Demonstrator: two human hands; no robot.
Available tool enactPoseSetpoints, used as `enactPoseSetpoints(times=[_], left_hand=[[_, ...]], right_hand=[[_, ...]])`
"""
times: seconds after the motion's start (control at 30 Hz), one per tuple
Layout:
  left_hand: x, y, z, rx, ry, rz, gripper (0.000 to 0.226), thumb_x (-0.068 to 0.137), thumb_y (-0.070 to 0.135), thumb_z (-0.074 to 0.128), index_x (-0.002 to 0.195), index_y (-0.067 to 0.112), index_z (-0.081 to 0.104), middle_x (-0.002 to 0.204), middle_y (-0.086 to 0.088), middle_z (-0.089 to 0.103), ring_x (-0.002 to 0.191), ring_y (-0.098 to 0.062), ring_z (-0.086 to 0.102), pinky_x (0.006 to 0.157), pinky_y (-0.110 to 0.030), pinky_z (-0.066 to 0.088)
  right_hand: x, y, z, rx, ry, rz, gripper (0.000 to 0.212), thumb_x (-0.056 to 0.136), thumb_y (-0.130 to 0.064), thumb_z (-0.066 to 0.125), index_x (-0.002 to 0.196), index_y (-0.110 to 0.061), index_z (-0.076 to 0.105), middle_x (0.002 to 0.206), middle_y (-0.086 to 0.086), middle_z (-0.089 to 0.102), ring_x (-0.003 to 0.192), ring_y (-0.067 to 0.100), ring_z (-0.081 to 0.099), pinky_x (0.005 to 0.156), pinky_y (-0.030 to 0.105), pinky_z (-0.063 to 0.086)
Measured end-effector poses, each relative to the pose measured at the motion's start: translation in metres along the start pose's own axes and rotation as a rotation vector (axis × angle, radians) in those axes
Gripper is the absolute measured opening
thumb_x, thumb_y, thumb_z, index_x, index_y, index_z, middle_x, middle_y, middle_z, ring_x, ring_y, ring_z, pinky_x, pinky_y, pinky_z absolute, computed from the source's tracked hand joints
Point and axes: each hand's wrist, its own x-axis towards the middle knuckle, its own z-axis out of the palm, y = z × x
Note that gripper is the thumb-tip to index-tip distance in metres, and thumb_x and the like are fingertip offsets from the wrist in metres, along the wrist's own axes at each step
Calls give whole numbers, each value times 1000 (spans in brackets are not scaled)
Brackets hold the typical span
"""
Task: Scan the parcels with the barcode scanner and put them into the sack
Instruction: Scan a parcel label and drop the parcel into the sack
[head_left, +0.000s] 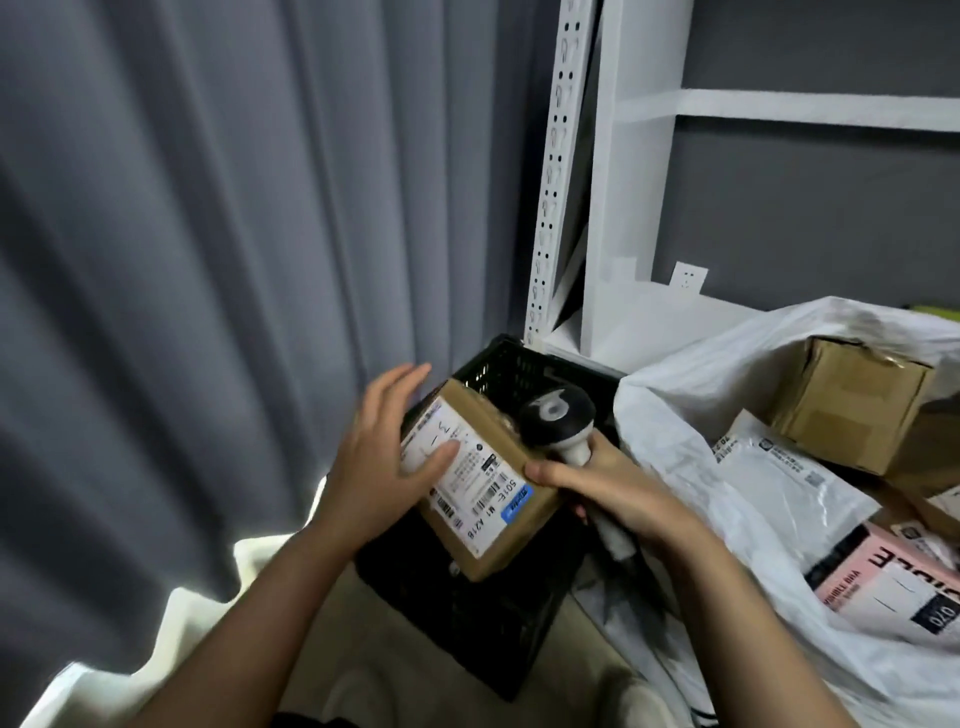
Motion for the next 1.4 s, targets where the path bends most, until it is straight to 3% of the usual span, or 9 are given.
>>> enactPoseSetpoints(times=[0.17,0.3,0.4,0.53,0.63,0.87,1.07,1.23,1.4], left_hand=[[1,-28,-13,-607,-482,-568,110,37,77,78,135,43,42,125,-3,60,113,-19,61,101,-41,47],[-10,-30,-20,-778,-690,-697,99,35,64,87,127,42,55,109,-14,70,101,-27,67,89,-42,53],[-10,-31,-25,-808,-550,-749,97,37,61,87,124,28,58,100,-11,73,90,-21,70,82,-37,53],[-9,-29,-17,-989,-162,-981,38,84,43,60,110,16,63,91,-6,70,79,-20,66,65,-32,52],[-9,-18,-3,-1212,46,-1099,23,85,37,58,100,20,63,91,-2,65,84,-20,60,76,-40,51],[-15,7,23,-1244,-63,-1019,34,82,40,65,114,28,63,113,2,68,107,-16,61,103,-45,42],[-17,-9,7,-971,-396,-812,80,53,38,83,126,24,53,117,3,69,109,-19,65,91,-38,54],[-15,-21,22,-883,-259,-831,82,69,20,84,137,13,38,119,-3,67,106,-16,66,93,-33,54],[-11,-35,43,-750,-178,-795,116,40,43,93,139,19,39,125,2,62,110,-15,63,100,-41,49]], right_hand=[[-2,3,4,-107,-313,27,71,54,-46,80,113,-16,54,67,-4,62,48,10,46,44,25,39],[-5,5,7,-28,-353,8,56,63,-38,79,106,-10,55,62,-1,59,45,10,44,43,22,37],[0,6,13,141,-182,-53,44,70,-35,74,98,-7,55,50,-4,54,41,9,43,41,19,36],[9,10,25,415,61,-145,52,73,-31,79,106,-2,52,58,-1,58,43,9,46,42,20,40],[10,15,41,485,169,-136,56,75,-27,83,114,3,55,79,9,65,56,13,54,46,21,44],[15,18,68,571,270,-98,88,60,-49,88,129,-10,52,118,15,68,80,17,64,52,25,47],[9,8,42,515,209,-80,48,79,-26,79,119,-10,57,89,6,70,60,12,55,49,22,44],[-1,5,45,386,332,-155,13,88,-11,67,99,-13,61,66,2,62,50,9,50,51,22,40],[-14,-2,48,385,198,-193,16,91,-16,65,84,-5,56,51,4,49,40,14,39,44,26,36]])
